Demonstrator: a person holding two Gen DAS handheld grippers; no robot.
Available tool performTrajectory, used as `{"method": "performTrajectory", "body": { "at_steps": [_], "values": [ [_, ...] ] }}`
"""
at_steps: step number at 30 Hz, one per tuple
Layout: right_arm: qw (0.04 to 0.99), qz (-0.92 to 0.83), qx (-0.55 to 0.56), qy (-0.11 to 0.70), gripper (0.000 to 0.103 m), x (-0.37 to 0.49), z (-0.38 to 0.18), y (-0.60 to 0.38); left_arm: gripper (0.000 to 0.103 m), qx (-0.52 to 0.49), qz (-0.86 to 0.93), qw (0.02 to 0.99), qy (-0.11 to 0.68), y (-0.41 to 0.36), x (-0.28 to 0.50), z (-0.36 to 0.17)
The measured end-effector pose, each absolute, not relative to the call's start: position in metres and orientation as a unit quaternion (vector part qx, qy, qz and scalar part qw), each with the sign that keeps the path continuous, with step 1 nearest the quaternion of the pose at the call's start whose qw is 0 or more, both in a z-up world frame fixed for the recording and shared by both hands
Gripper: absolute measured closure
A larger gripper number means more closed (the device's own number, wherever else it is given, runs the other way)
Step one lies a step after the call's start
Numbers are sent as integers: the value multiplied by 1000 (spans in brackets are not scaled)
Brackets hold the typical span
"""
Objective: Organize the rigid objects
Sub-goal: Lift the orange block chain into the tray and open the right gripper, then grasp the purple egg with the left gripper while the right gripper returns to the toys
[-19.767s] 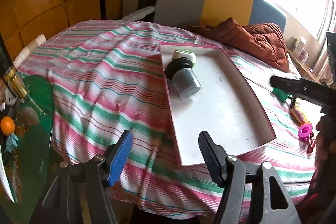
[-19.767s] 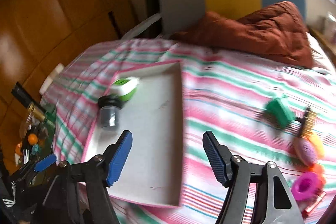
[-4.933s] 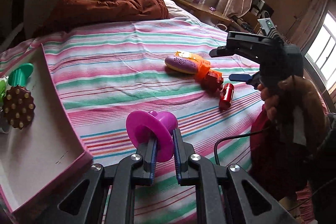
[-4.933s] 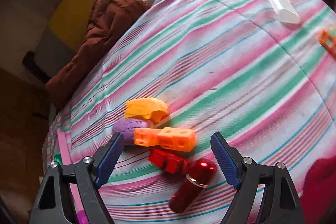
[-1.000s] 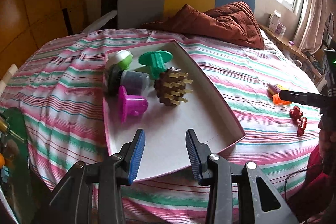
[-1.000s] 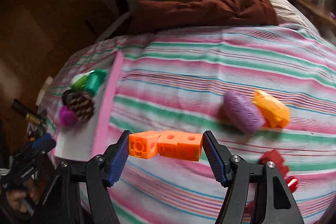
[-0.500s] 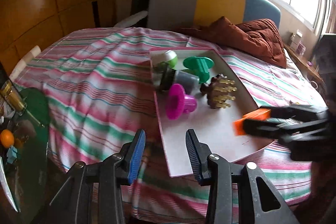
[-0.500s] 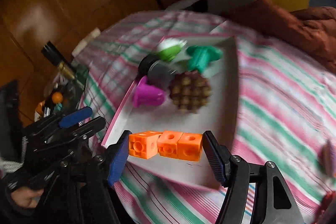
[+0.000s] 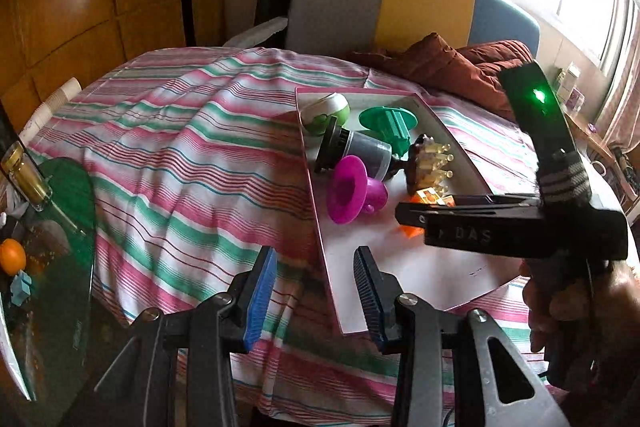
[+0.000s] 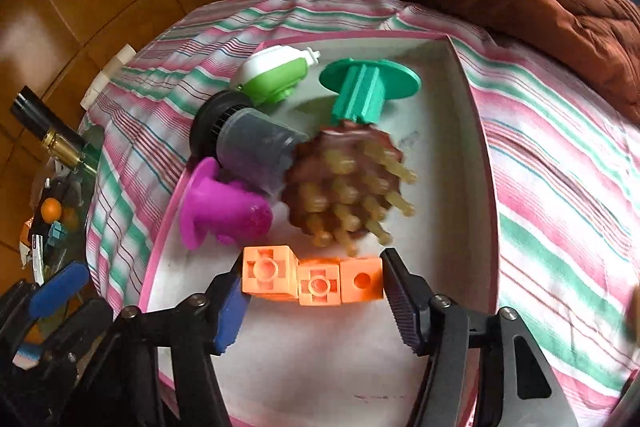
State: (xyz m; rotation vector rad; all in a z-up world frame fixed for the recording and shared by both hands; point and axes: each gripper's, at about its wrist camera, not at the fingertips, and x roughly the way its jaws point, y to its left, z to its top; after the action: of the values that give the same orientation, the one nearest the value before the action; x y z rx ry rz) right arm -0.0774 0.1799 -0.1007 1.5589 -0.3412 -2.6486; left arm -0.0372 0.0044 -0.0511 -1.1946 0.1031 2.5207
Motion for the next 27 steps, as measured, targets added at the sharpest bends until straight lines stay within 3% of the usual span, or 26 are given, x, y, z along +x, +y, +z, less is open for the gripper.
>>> {"method": "performTrajectory", "body": {
  "at_steps": [9,27],
  "values": [
    [18,-865,485,-127,20,-59,-91,190,63,-421,888,178,41,9,-33,-51],
    [-40,-896,424,-123,18,8,-46,249,63,-412,886,202,69,31,-20,-44]
  ]
}}
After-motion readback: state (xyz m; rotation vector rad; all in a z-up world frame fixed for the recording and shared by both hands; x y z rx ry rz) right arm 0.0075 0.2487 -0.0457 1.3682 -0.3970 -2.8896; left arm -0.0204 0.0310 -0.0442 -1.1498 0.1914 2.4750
